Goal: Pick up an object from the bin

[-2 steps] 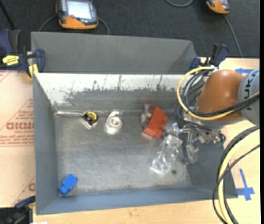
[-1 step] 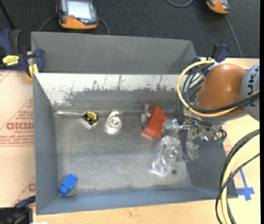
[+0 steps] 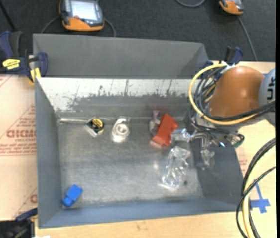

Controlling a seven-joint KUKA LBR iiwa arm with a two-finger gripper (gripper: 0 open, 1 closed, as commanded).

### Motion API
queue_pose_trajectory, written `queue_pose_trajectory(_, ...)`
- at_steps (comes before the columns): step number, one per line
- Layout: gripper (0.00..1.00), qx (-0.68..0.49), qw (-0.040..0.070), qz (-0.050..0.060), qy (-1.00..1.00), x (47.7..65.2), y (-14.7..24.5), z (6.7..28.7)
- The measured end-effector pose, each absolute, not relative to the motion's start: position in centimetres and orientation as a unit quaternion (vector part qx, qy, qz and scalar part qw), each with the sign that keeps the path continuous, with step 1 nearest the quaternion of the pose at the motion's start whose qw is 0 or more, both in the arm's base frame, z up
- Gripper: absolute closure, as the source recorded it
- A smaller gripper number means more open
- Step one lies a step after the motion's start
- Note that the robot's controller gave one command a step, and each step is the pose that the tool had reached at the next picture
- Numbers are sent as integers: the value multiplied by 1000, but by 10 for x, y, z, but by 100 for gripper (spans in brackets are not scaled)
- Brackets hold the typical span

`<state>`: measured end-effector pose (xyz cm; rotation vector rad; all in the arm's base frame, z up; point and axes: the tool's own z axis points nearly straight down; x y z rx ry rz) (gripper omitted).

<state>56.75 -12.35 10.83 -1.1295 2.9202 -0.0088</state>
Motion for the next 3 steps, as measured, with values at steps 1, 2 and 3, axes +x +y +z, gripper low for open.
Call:
queue_pose_trajectory(1,0,-427,2,-1,904,570,-113,71)
queue_pose_trajectory(2,0,-426,4,-3,905,571,-114,72)
queue_pose_trajectory(3,100,-425,5,-3,905,572,-114,73)
